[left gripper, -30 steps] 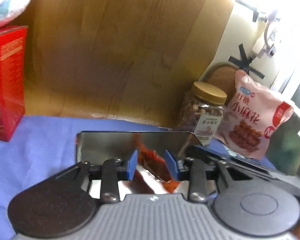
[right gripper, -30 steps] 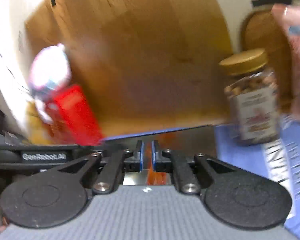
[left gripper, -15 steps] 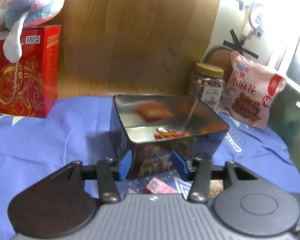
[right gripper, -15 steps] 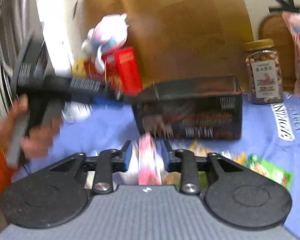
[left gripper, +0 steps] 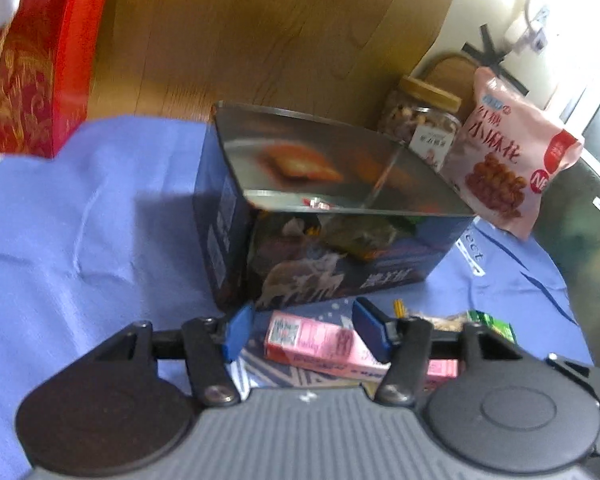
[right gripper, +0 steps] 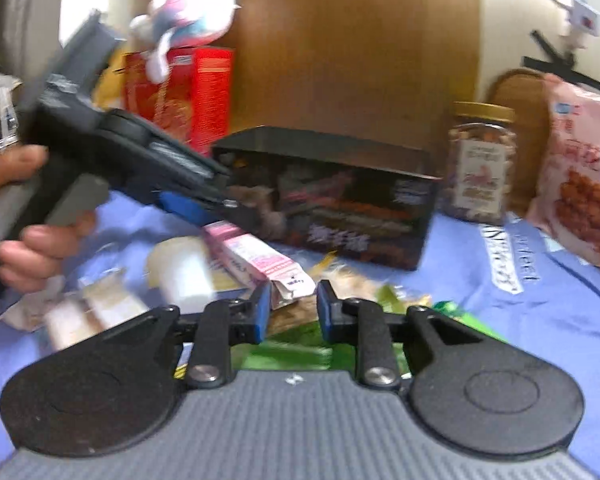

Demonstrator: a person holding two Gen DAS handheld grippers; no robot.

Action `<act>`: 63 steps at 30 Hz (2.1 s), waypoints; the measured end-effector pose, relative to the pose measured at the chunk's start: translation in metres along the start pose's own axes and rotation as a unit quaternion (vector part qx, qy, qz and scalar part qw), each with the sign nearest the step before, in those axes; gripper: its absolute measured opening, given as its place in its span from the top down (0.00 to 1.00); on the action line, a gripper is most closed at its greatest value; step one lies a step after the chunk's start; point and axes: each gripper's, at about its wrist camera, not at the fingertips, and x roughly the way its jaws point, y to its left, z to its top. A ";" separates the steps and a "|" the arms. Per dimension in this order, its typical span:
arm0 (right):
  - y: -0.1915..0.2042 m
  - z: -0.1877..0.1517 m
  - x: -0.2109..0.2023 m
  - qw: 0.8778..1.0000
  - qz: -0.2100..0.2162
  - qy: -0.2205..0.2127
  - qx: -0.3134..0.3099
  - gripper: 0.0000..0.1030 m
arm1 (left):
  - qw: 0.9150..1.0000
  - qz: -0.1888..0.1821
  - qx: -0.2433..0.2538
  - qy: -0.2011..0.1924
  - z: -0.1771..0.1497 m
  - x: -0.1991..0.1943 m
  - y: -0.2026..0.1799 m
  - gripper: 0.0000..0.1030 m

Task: Organize snacks
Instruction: 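Grasp the pink carton with the left tool, then carry the pink carton into the black tin and open left tool, then grasp the pale green packet with the left tool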

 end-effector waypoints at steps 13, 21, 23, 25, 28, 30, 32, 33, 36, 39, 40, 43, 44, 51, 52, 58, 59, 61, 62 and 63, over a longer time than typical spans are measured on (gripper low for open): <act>0.017 -0.004 0.008 0.999 -0.010 -0.001 -0.040 0.62 | 0.999 -0.016 -0.028 0.018 -0.006 0.006 0.014 0.51; 0.017 0.001 0.008 0.999 0.015 -0.006 -0.032 0.71 | 0.999 -0.026 -0.034 -0.006 0.000 -0.018 0.004 0.52; 0.015 0.007 -0.003 0.999 0.019 -0.029 -0.027 0.71 | 0.998 -0.039 -0.034 -0.027 0.007 -0.033 0.001 0.52; 0.013 0.017 -0.015 0.998 0.018 -0.058 -0.029 0.71 | 0.997 -0.046 -0.028 -0.053 0.019 -0.046 -0.005 0.53; 0.007 0.038 -0.021 0.995 0.014 -0.093 -0.037 0.71 | 0.995 -0.041 -0.014 -0.086 0.046 -0.052 -0.010 0.52; 0.003 0.055 -0.012 0.993 0.010 -0.104 -0.048 0.71 | 0.995 -0.032 -0.008 -0.097 0.064 -0.042 -0.011 0.48; -0.001 0.070 0.005 0.993 0.008 -0.108 -0.052 0.70 | 0.996 -0.004 -0.013 -0.092 0.078 -0.023 -0.006 0.47; -0.003 0.077 0.019 0.994 0.013 -0.099 -0.053 0.66 | 0.996 0.009 -0.017 -0.087 0.082 -0.016 -0.003 0.47; -0.009 0.083 0.040 0.995 0.001 -0.085 -0.045 0.58 | 0.994 0.021 -0.040 -0.097 0.078 -0.017 0.005 0.47; -0.021 0.072 0.019 0.995 0.010 -0.098 0.012 0.59 | 0.992 0.006 -0.044 -0.120 0.062 -0.040 0.004 0.47; -0.025 0.067 0.011 0.994 0.019 -0.103 0.032 0.59 | 0.992 0.005 -0.038 -0.124 0.054 -0.047 0.002 0.47; -0.031 0.040 -0.022 0.990 0.029 -0.104 0.094 0.59 | 0.993 0.005 -0.009 -0.116 0.026 -0.056 -0.015 0.46; -0.031 0.032 -0.032 0.988 0.030 -0.104 0.107 0.59 | 0.994 0.005 -0.002 -0.109 0.014 -0.058 -0.020 0.46; -0.029 -0.024 -0.085 0.982 0.025 -0.081 0.170 0.58 | 0.996 -0.015 -0.004 -0.091 -0.048 -0.089 -0.038 0.46; -0.029 -0.027 -0.085 0.981 0.026 -0.075 0.178 0.58 | 0.996 -0.020 -0.002 -0.087 -0.056 -0.094 -0.041 0.46; -0.013 -0.055 -0.099 0.976 0.066 -0.046 0.204 0.58 | 0.998 -0.047 0.024 -0.036 -0.112 -0.125 -0.053 0.51; -0.009 -0.056 -0.101 0.977 0.067 -0.045 0.200 0.58 | 0.998 -0.050 0.019 -0.021 -0.124 -0.126 -0.052 0.54; -0.002 -0.058 -0.103 0.978 0.073 -0.040 0.192 0.58 | 0.998 -0.056 0.013 0.008 -0.140 -0.123 -0.050 0.58; 0.001 -0.059 -0.102 0.979 0.077 -0.035 0.186 0.58 | 0.998 -0.055 0.010 0.022 -0.146 -0.117 -0.049 0.59; 0.005 -0.059 -0.100 0.980 0.078 -0.029 0.179 0.58 | 0.998 -0.050 0.004 0.033 -0.147 -0.110 -0.047 0.60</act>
